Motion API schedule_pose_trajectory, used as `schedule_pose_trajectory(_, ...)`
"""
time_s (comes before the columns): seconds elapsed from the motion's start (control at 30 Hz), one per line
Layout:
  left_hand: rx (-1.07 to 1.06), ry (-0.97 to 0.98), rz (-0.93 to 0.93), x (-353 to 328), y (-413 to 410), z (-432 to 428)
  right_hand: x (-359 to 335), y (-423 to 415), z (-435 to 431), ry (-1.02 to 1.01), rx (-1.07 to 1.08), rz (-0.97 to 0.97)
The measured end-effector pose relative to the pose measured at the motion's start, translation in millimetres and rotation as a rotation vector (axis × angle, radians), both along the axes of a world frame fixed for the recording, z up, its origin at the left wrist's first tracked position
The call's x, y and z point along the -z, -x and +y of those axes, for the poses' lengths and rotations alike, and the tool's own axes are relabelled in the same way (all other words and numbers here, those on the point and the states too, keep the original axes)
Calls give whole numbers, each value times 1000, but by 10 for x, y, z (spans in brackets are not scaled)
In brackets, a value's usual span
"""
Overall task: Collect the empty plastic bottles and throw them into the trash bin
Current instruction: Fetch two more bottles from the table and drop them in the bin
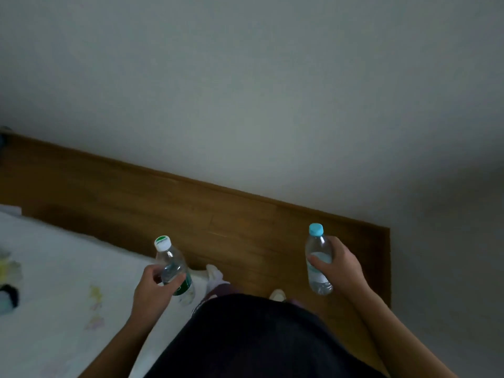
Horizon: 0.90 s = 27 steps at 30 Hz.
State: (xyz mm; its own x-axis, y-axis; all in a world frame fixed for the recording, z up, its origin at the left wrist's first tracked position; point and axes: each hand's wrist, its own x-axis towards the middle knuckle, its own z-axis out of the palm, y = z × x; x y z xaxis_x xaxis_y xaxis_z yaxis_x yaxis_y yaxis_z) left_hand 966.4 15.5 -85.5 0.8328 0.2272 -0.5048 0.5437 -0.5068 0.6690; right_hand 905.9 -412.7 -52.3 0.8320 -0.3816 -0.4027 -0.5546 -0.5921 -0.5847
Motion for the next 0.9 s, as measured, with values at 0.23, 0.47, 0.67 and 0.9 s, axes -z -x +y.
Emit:
schedule_pose_trajectory(0.23, -250, -98, 37, 132, -349, 316, -127, -1853, 354, -88, -274, -48)
schedule_pose_trajectory(0.47, -281, -51, 9, 254, -1497, 576, -12, -3159, 670, -62, -328, -24)
schedule_pose_trajectory(0.67, -360, 60, -97, 18, -2570, 945, 65, -4043, 948, -11, -397, 20)
schedule_pose_trajectory(0.9, -577, -39, -155, -184, -3146, 1592, 273, -5468, 1922, -45, -597, 101)
